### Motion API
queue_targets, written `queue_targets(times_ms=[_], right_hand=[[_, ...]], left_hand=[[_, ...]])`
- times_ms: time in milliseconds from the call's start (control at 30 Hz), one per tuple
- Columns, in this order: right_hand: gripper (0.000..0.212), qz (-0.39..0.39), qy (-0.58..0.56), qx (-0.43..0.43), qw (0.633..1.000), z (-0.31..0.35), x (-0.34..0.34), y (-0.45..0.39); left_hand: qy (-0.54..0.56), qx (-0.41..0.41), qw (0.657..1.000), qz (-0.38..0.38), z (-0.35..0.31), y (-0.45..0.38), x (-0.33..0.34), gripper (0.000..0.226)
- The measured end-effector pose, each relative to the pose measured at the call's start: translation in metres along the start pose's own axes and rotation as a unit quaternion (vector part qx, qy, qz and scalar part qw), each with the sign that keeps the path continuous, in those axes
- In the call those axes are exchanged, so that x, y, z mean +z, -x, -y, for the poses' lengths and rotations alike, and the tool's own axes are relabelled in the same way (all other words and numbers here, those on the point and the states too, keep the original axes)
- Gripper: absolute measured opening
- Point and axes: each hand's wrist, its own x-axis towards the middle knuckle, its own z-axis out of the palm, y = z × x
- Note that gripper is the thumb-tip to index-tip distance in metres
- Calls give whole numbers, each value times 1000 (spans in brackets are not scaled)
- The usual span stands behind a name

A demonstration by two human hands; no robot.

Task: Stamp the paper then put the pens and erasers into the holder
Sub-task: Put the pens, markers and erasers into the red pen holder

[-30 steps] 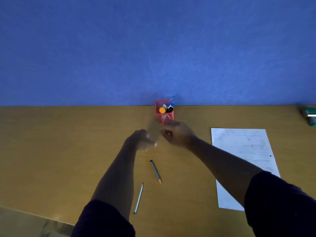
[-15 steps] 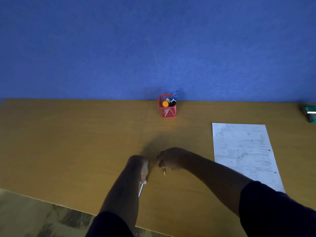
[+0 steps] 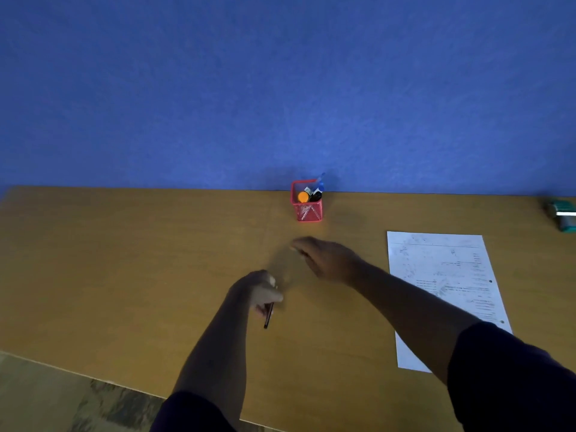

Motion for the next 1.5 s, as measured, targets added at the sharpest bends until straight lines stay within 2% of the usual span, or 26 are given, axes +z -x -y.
queue_targets(times_ms=[67,167,233,333,400,533,767,900,967,1100,1233,1367,1500], right_hand=[[27,-109,-37,39,993,-7,-22,-10],[20,-193,-103,84,972,-12,-47,-28],[19,-233,-145,104,956,-17,-63,-39],[15,-263,-159,126,943,-27,-80,-52],[14,-268,-145,139,942,-35,-84,-60],[17,-253,-125,144,949,-43,-83,-73],[18,-184,-73,127,972,-55,-73,-84],[22,-164,-34,129,977,-60,-71,-90],[23,-152,-10,134,979,-61,-71,-95],[21,-91,94,113,985,-58,-71,-105],[21,-44,158,132,978,-55,-66,-109],[27,-31,146,169,974,-55,-62,-108],[37,-46,54,199,977,-55,-62,-105]], left_hand=[[20,51,998,-41,-3,-6,-5,21],[158,118,979,-58,-13,-6,-20,15],[174,147,968,-109,-21,-8,-30,9],[189,209,928,-243,-36,-11,-44,7],[204,222,895,-328,-46,-11,-55,4],[254,224,846,-412,-64,-15,-73,11],[345,207,801,-444,-84,-23,-87,6],[369,168,805,-433,-84,-34,-91,11],[354,186,803,-441,-83,-38,-91,5],[336,214,806,-438,-81,-43,-92,26],[335,242,801,-432,-85,-44,-95,15],[363,262,788,-421,-92,-45,-94,13],[292,273,807,-434,-98,-46,-89,10]])
